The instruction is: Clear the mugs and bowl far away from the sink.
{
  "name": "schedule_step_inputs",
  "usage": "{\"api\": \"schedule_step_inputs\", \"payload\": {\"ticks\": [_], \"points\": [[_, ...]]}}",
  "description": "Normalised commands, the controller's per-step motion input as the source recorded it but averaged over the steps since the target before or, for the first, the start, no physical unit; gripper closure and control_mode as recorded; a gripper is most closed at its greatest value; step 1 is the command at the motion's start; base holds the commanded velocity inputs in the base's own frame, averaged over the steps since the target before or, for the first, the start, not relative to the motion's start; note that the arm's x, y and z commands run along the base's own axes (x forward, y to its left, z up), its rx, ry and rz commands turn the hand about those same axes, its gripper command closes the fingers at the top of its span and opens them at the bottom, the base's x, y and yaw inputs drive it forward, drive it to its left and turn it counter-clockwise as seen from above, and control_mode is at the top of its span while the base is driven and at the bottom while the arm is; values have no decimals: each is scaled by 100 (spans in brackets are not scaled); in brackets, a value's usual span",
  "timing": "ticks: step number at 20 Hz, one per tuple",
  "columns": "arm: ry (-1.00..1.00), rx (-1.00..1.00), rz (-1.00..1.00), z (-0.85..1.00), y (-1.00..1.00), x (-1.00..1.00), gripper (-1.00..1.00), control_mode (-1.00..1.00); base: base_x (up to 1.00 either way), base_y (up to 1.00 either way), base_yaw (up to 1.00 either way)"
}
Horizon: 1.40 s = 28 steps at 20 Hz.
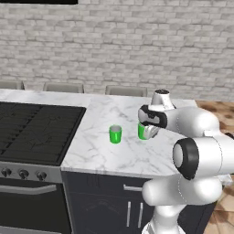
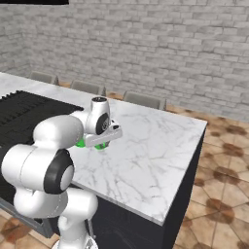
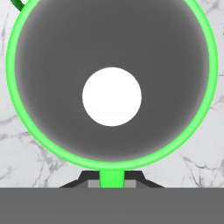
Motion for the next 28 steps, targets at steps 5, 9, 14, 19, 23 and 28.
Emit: {"api": "schedule_step_inputs", "payload": {"ticks": [5, 9, 14, 19, 23, 28], "points": [[0, 0, 0, -20, 0, 9, 100, -100, 0, 0, 0], [0, 0, 0, -21, 0, 8, 100, -100, 0, 0, 0], [0, 0, 0, -21, 0, 19, 100, -100, 0, 0, 0], [0, 0, 0, -24, 0, 15, 100, -100, 0, 0, 0], [0, 0, 0, -21, 0, 15, 100, -100, 0, 0, 0], [0, 0, 0, -22, 0, 15, 100, -100, 0, 0, 0]]}}
